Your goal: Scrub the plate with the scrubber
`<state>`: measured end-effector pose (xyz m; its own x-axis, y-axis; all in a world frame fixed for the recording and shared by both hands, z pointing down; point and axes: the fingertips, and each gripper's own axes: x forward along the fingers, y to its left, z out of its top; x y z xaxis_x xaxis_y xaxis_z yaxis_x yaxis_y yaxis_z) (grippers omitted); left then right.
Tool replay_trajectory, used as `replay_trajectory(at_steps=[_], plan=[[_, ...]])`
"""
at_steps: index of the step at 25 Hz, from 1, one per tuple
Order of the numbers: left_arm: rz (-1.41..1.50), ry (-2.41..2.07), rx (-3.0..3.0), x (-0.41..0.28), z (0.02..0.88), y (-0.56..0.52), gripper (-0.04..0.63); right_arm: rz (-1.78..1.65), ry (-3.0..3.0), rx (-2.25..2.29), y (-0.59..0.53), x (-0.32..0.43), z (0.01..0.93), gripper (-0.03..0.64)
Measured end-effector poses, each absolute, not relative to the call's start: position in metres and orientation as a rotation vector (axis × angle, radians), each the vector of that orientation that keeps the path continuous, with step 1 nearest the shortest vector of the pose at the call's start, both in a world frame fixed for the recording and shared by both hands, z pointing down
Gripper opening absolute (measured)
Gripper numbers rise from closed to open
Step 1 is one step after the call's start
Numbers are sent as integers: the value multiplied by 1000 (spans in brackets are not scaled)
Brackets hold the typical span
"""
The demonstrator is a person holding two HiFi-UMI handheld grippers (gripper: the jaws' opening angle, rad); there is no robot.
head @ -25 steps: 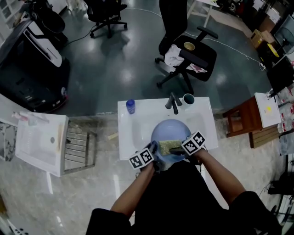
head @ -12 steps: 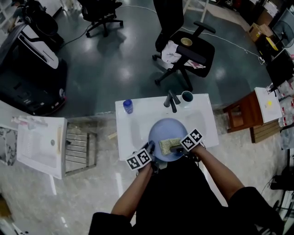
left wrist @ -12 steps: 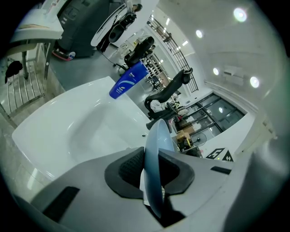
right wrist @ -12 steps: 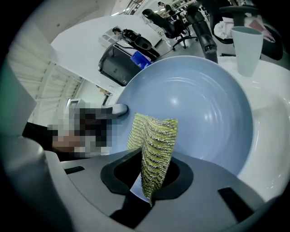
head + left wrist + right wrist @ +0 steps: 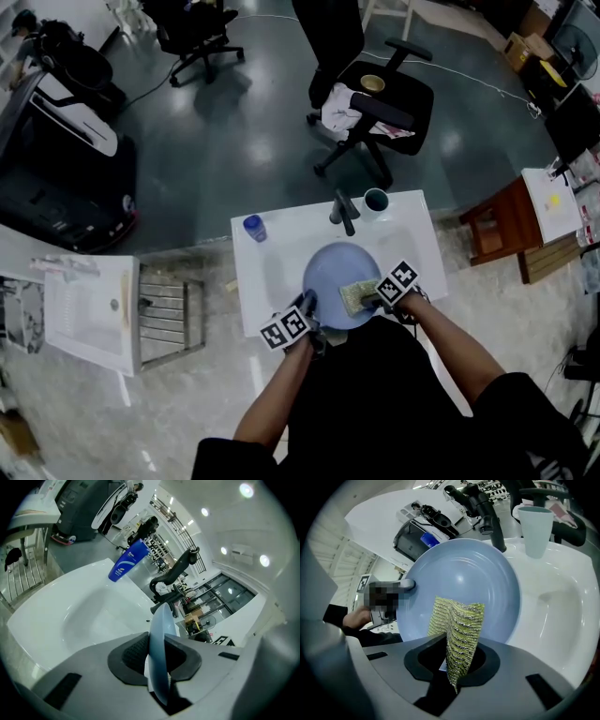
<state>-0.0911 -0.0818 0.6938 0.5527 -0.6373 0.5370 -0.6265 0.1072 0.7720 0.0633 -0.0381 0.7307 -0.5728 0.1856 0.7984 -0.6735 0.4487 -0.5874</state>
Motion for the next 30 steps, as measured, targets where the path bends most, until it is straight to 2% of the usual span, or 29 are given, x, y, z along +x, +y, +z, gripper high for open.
replay_trajectory(at_steps=[11, 18, 25, 30], plan=[[34, -1148, 1538, -39, 693, -90, 51, 1213, -1796, 391, -57, 139, 741, 63], [34, -1144, 1405, -19, 721, -81, 49, 1387, -2110, 317, -61, 147, 690, 63], [41, -1219, 1248, -4, 763, -78, 60, 1095, -2405, 521, -81, 182, 674, 63], [75, -1256, 1167, 1, 788, -87, 66, 1029, -2477, 558, -87, 198, 665, 63]])
